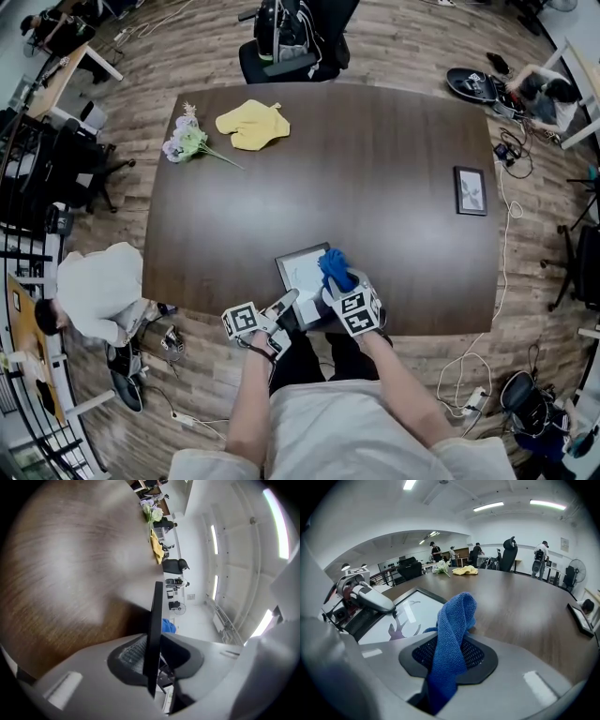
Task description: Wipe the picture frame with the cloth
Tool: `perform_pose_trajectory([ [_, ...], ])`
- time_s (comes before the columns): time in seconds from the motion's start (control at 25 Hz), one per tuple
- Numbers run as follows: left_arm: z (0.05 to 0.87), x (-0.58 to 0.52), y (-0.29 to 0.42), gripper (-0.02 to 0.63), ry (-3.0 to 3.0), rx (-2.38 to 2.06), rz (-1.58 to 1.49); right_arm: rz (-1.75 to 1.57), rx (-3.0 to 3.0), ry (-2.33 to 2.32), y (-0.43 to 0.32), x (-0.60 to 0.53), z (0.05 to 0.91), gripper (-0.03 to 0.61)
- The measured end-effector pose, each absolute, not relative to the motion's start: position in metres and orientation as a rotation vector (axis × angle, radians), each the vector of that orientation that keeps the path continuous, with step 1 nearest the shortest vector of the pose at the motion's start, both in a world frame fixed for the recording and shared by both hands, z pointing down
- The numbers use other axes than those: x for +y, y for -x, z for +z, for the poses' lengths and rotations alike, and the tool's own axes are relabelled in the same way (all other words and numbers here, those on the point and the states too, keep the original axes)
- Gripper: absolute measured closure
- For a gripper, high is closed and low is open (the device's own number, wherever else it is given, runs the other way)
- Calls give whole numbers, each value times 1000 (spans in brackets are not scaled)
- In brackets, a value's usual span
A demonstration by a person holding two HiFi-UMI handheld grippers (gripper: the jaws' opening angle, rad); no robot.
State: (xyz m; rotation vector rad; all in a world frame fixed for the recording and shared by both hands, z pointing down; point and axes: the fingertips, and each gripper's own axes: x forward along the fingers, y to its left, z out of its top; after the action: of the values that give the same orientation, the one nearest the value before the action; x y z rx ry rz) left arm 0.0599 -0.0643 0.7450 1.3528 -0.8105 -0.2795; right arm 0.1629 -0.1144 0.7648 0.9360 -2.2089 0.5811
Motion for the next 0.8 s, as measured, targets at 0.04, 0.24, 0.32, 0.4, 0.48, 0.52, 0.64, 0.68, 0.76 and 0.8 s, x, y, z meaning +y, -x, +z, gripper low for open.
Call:
perform_pose_trajectory([
  [0.04, 745, -64, -60, 478, -1356, -806, -267, 575, -2213, -923, -162, -115, 765, 489],
  [0.24, 749, -63, -65, 485, -1416, -760, -170, 543, -2211, -846, -162, -114, 763, 489],
  [0.32, 752, -60, -66, 486, -1425, -738, -128, 523, -2214, -825, -161, -114, 762, 489],
  [0.4, 755, -58, -68, 486, -1430, -721, -91, 520, -2218, -812, -160, -113, 764, 489],
  [0.48, 757, -60, -70, 488, -1434, -706, -63, 520, -2214, -802, -161, -114, 765, 489],
  [0.52, 758, -60, -72, 489, -1434, -699, -55, 520, -2212, -797, -161, -114, 766, 489],
  [0.64, 760, -59, -72, 494, -1437, -688, -46, 513, -2206, -778, -159, -114, 766, 489],
  [0.68, 760, -58, -72, 494, -1441, -685, -43, 507, -2203, -771, -159, -113, 764, 489],
  [0.76, 757, -59, -75, 495, -1453, -676, -35, 494, -2213, -768, -159, -113, 756, 489],
  [0.8, 754, -61, -75, 495, -1464, -670, -32, 488, -2232, -772, -157, -114, 748, 489],
])
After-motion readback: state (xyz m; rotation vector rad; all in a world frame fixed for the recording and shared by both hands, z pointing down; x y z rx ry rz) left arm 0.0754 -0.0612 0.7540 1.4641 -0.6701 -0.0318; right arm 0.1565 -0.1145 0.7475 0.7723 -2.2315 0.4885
